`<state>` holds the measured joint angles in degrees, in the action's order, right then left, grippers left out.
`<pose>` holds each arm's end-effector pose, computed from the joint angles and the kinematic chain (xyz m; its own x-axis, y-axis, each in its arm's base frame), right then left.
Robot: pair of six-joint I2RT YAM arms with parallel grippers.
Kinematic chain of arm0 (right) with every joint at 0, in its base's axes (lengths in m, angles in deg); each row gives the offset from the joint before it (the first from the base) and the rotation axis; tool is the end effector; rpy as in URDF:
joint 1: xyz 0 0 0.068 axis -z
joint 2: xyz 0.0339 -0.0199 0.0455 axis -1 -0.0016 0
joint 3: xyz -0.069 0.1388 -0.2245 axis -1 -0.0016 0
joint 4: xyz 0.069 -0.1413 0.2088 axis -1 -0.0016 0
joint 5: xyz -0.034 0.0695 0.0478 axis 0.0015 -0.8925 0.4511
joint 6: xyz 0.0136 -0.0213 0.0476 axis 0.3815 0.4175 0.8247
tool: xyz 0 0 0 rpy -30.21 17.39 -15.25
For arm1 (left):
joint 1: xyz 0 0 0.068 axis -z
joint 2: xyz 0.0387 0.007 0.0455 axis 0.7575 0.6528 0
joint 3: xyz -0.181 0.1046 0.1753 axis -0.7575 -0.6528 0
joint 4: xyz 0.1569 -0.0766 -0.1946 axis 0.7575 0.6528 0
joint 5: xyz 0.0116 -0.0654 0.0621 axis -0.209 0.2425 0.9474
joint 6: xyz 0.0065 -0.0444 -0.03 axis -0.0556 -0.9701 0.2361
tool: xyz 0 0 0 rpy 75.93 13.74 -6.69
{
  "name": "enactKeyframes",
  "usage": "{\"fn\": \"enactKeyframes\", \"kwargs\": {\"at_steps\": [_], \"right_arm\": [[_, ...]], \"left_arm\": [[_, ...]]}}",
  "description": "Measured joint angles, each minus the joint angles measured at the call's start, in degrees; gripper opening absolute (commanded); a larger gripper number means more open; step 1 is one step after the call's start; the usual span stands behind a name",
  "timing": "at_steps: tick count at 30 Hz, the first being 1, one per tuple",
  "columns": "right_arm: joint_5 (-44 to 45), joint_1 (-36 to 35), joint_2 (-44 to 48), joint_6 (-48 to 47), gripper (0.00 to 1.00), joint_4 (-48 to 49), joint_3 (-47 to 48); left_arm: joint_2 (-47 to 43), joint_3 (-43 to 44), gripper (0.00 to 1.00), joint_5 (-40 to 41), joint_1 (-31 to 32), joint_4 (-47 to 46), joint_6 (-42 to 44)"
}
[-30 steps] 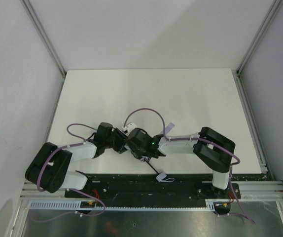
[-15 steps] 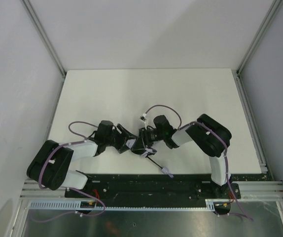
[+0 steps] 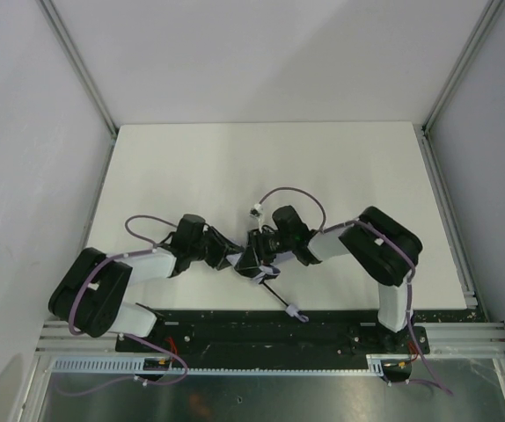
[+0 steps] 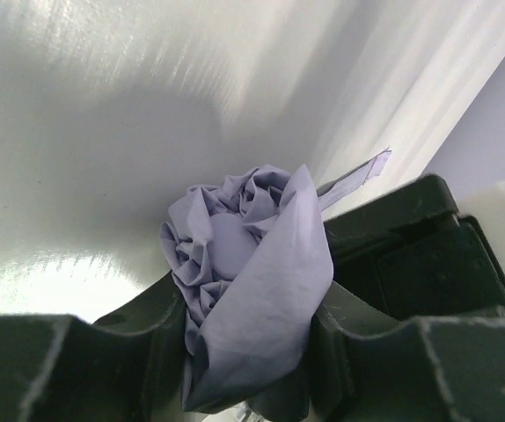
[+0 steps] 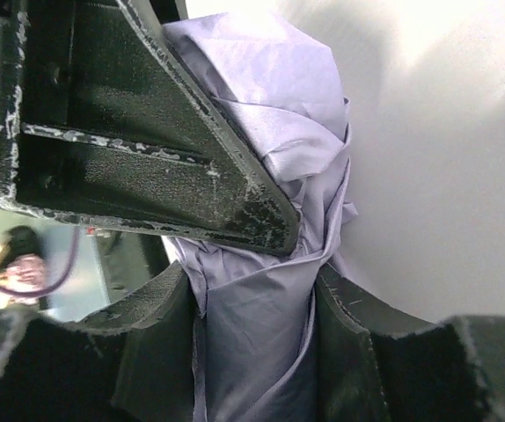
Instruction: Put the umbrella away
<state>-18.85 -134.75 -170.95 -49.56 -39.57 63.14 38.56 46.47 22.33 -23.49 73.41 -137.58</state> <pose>0.2417 0.2734 0.1073 -0.8327 -0.2169 -0.5094 -0.5536 0.3144 0.7711 0.2055 -0.1128 0.1246 -0.7725 -0.6321 0.0604 -0.4684 0.5030 -0.7264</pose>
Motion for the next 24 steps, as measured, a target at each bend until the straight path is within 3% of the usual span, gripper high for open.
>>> {"fn": "enactKeyframes", "kwargs": {"at_steps": [2,5,11,14,16,20,21,24], "right_arm": [[5.35,-1.79,3.21,-3.32,0.66,-7.06,0.72],[16.98,-6.82,7.85,-8.70,0.78,-18.62,3.87],[45.70,-18.82,9.35,-18.36,0.81,-36.70,11.30],[58.16,-23.52,7.67,-20.98,0.71,-42.71,14.32],[64.54,-25.55,6.25,-21.88,0.59,-44.78,16.24],[71.08,-27.56,4.39,-23.15,0.14,-46.71,18.14],[71.43,-27.85,4.15,-23.74,0.07,-46.95,18.36],[71.60,-28.06,4.02,-25.42,0.01,-47.10,18.45]], "left_arm": [[-0.17,-0.15,0.00,-0.13,0.26,0.00,-0.04],[-0.85,-0.20,0.00,-0.04,0.26,0.33,-0.74],[-0.98,0.09,0.00,0.07,0.39,4.98,-2.23],[-0.72,1.05,0.00,0.07,0.55,6.97,-2.67],[-0.57,1.49,0.00,0.09,0.55,7.91,-3.13],[-0.46,1.97,0.00,0.26,0.61,8.83,-3.43],[-0.46,2.10,0.00,0.37,0.70,8.98,-3.34],[-0.46,2.38,0.00,0.63,0.87,9.18,-2.36]]}}
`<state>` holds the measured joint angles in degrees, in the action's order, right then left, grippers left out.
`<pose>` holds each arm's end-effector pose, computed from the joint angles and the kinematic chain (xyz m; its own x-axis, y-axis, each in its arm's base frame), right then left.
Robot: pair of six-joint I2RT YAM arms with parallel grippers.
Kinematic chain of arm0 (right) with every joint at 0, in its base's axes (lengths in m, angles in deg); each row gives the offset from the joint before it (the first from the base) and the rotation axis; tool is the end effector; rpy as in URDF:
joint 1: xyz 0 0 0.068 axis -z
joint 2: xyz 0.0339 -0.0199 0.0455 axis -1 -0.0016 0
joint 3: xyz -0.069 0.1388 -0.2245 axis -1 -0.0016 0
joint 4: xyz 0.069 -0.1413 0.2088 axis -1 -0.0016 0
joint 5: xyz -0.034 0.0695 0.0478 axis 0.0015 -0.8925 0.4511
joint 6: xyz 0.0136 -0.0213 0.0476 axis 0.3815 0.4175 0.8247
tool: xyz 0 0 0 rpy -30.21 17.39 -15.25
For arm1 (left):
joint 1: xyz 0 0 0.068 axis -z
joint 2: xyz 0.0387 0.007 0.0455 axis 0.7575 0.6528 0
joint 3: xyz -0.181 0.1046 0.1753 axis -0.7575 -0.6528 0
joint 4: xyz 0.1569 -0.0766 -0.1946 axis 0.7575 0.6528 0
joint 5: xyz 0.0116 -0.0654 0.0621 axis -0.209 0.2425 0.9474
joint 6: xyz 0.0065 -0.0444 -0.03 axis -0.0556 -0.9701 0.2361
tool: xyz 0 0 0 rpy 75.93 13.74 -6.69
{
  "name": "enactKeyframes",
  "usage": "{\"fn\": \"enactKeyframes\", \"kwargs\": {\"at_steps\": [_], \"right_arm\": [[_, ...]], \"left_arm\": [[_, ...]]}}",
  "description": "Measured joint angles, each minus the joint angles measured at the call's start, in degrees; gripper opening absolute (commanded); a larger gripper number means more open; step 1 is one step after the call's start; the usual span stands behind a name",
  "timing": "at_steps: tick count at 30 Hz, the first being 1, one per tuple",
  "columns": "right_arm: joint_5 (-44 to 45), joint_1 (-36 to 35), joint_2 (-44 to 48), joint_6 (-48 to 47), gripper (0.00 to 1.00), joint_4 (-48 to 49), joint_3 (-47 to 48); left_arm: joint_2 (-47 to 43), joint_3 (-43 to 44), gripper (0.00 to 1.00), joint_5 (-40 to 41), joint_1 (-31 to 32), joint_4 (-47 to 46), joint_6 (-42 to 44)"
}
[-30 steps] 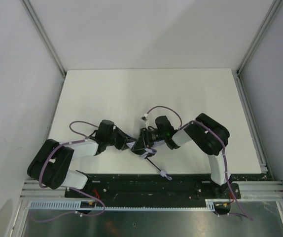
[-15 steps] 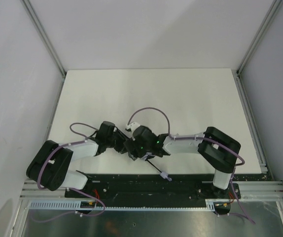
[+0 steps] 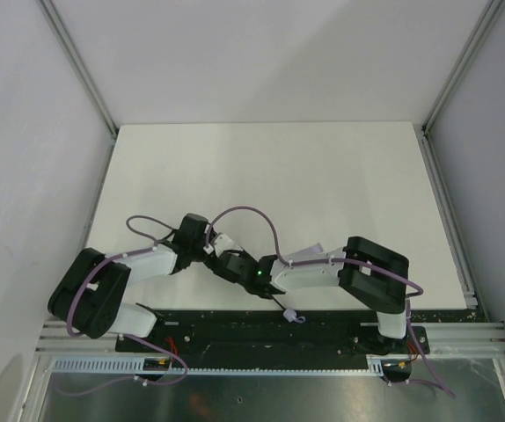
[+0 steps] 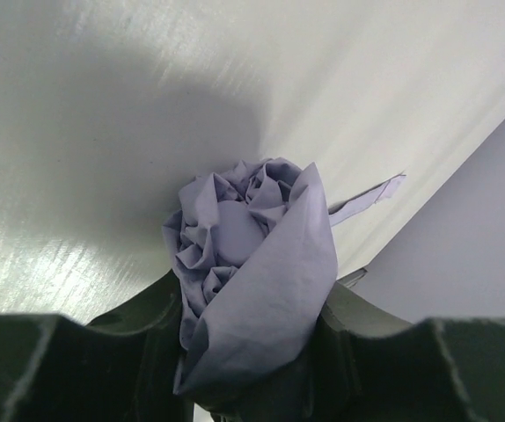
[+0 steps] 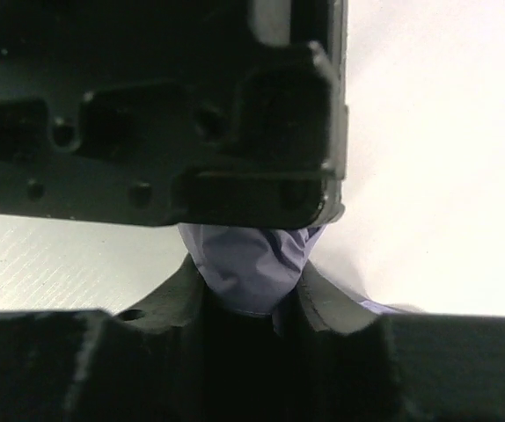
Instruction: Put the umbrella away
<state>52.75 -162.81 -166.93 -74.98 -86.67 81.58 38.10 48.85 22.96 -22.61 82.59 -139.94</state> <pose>0.1300 0.3616 0.1536 -0.3644 -0.6831 -0.6329 -0.6887 0.6551 -0.3106 0.2013 -0.1143 0.1259 -0.7477 -0.6522 0.1252 -0.5611 0.5196 -0.6444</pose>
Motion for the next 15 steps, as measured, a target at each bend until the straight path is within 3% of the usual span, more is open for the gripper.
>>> {"fn": "enactKeyframes", "kwargs": {"at_steps": [2,4,6,9,12,15], "right_arm": [[-1.16,0.35,0.02,-0.24,0.00,0.52,-0.15],[-4.83,1.97,0.70,-0.48,0.00,2.67,-1.36],[-11.04,4.63,2.05,-0.83,0.00,6.36,-3.76],[-23.23,9.60,4.28,-0.70,0.00,13.68,-8.59],[-35.47,14.97,5.05,1.16,0.00,20.13,-12.07],[-46.86,19.96,4.66,3.93,0.00,26.05,-14.71]], "left_arm": [[0.00,0.17,0.09,0.35,0.00,0.37,0.11],[-0.15,0.50,0.30,1.07,-0.02,0.92,0.52],[-0.50,0.79,0.51,2.19,-0.02,1.42,0.90],[-1.05,0.92,0.70,3.32,-0.02,2.16,1.25],[-1.51,1.11,0.78,3.30,-0.02,2.05,1.51],[-1.36,1.57,0.79,3.04,-0.02,2.01,1.53]]}}
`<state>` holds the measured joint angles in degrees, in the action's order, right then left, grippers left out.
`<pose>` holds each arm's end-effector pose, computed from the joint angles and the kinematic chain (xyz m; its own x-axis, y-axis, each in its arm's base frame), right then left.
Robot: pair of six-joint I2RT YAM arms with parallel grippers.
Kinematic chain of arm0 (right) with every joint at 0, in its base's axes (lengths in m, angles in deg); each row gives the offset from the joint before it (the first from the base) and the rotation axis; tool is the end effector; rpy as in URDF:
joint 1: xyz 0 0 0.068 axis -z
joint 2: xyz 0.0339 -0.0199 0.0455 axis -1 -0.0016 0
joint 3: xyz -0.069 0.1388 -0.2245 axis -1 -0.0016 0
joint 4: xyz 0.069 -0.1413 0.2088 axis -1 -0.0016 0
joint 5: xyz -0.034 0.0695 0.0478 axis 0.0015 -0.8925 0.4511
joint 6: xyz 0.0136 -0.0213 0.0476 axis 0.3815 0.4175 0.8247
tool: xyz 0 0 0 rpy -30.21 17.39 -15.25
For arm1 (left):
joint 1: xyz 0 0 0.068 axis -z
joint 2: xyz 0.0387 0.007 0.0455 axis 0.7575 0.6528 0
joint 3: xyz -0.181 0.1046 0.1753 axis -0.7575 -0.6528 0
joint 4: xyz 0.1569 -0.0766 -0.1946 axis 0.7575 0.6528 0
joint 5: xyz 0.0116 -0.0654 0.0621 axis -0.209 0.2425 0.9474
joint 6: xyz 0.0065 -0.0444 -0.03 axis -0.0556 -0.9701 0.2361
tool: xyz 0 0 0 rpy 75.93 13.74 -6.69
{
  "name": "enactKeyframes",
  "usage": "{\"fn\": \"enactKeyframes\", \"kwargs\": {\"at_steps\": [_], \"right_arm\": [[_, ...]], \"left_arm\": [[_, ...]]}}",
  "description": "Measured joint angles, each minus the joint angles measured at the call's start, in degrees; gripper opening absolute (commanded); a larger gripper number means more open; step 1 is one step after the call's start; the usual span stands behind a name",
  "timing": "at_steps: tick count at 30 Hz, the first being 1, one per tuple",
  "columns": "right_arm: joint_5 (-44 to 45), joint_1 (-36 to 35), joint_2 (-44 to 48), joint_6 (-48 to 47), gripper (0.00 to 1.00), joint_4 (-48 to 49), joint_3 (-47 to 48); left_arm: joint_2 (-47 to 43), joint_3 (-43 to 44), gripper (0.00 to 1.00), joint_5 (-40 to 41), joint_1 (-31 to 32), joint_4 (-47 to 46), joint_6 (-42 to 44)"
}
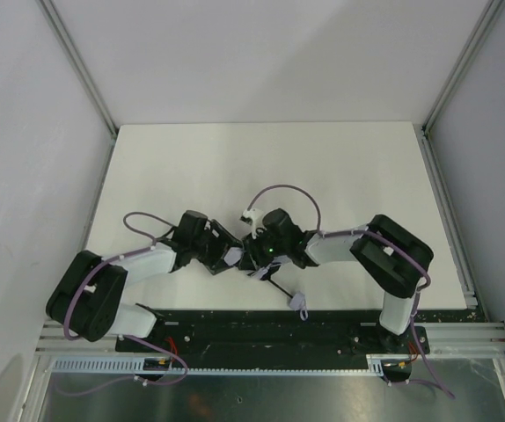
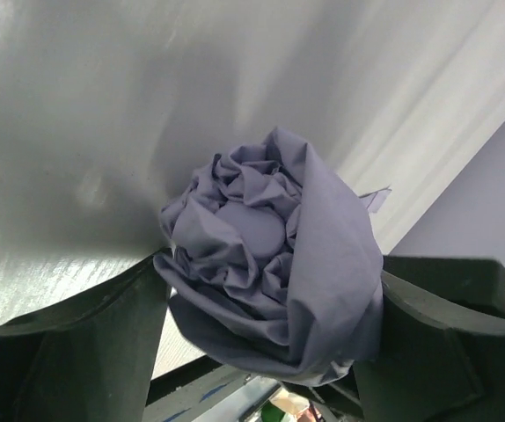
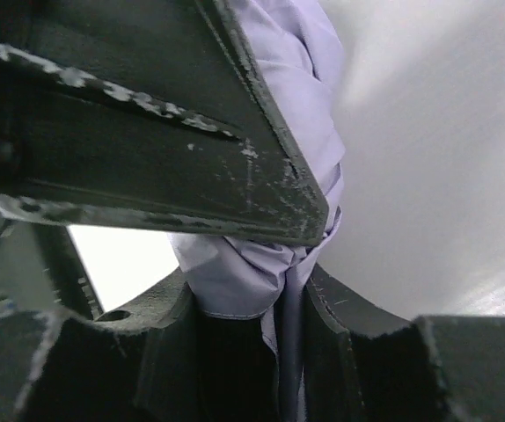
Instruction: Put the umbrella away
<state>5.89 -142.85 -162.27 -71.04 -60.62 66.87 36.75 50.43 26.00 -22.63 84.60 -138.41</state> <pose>0.2102 0.2952 0.1409 -0.5837 -0.3945 -0.7097 -0.7816 0.5096 0.3596 0.2054 -0.1142 0.1354 -0.7441 -0.6651 0.0630 -0.5368 0.5391 -0.6490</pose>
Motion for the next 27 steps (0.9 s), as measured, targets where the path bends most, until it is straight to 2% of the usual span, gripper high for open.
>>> {"fn": "enactKeyframes", "kwargs": {"at_steps": [4,6,9,15,17,21,23,27], "right_arm": [[-14.27,4.90,-2.54,5.53,0.00,8.46,-2.71],[-19.93,6.36,-4.42,9.05,0.00,12.81,-3.61],[-25.03,7.48,-6.95,14.45,0.00,19.26,-4.76],[-28.72,8.07,-10.25,24.76,0.00,29.16,-6.75],[-28.52,8.00,-10.32,25.66,0.10,29.62,-7.04],[-26.12,7.48,-8.44,24.30,0.43,25.75,-7.06],[-22.49,6.34,-5.64,21.64,0.56,20.28,-6.97],[-10.43,1.44,1.05,14.69,0.74,5.77,-4.28]], "left_arm": [[0.66,0.48,0.78,-0.28,0.24,-0.11,0.07],[1.09,0.79,0.71,-0.31,0.48,-0.07,0.37],[1.75,0.98,0.55,-0.37,0.66,0.24,0.66],[2.25,1.09,0.09,-0.52,0.81,0.48,0.39],[2.25,1.18,0.02,-0.76,0.81,0.42,0.17],[2.25,1.14,0.00,-0.70,0.98,0.66,0.39],[2.23,1.05,0.00,-1.01,1.22,0.59,0.33],[2.21,1.03,0.00,-1.84,1.29,0.44,-0.63]]}}
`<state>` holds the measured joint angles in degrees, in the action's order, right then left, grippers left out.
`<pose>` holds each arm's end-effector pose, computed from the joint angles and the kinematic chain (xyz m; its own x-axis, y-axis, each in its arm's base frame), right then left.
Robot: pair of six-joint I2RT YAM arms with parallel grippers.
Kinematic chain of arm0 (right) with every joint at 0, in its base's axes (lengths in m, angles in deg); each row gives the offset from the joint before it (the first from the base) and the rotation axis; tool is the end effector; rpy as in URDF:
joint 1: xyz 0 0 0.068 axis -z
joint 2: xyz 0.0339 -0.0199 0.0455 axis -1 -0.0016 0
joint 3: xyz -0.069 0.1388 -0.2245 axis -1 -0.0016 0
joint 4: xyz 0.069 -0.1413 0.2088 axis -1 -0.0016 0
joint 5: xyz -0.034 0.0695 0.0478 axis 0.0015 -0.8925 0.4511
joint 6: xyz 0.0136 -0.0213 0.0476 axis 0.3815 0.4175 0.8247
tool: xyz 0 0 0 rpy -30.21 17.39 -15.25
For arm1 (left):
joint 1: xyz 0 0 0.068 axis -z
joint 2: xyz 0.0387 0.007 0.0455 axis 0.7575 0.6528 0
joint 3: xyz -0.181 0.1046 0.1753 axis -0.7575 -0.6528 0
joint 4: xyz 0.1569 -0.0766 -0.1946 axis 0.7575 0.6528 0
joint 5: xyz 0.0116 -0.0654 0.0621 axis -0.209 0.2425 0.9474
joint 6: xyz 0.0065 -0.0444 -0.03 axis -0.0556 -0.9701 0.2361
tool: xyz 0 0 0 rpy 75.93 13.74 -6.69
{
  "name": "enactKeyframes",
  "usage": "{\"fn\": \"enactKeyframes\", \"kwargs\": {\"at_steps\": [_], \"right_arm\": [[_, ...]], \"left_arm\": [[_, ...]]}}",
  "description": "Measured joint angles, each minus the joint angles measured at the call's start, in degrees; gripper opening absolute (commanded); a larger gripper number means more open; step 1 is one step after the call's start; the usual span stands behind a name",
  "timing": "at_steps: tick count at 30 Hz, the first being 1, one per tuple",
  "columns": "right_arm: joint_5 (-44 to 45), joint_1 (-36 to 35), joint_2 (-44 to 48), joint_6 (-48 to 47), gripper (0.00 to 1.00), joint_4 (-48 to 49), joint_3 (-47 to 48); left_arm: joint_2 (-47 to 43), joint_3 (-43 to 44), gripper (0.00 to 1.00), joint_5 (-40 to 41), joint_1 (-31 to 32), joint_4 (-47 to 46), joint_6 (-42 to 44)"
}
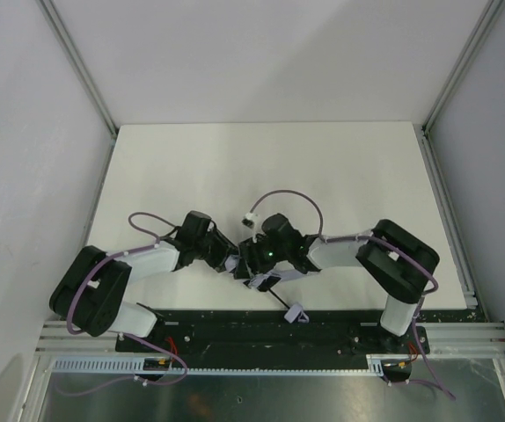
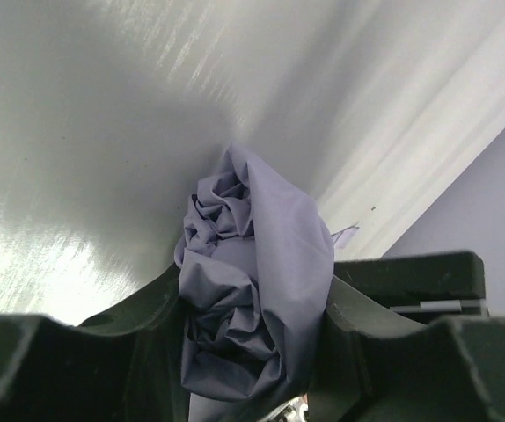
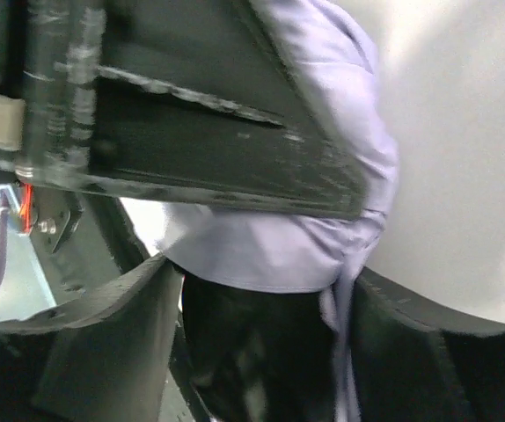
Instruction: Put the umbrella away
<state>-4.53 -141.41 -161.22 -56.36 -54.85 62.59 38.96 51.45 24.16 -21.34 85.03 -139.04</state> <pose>0.2048 0.2833 0.1365 -0.7670 -0.2825 -0.5762 -0.6354 0.4597 0.6205 0.2060 -0.1218 0.1316 -0.7623 -0.6388 0.1042 -0.5460 0.5482 -0.6335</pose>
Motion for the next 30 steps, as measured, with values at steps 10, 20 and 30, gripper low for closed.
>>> {"fn": "enactKeyframes", "kwargs": {"at_steps": [10,20,30], "right_arm": [[39.21,-16.70,-0.35,-11.41,0.52,-27.82,12.72],[43.17,-17.14,-1.81,-13.75,0.00,-29.35,14.80],[14.53,-3.61,1.75,-12.98,0.00,-12.48,4.50]], "left_arm": [[0.94,-0.33,0.00,-2.08,0.22,0.46,-1.95],[-0.02,-0.61,0.29,-1.11,0.15,0.83,-2.05],[-7.23,-1.11,0.90,2.95,-0.13,3.17,1.46]]}}
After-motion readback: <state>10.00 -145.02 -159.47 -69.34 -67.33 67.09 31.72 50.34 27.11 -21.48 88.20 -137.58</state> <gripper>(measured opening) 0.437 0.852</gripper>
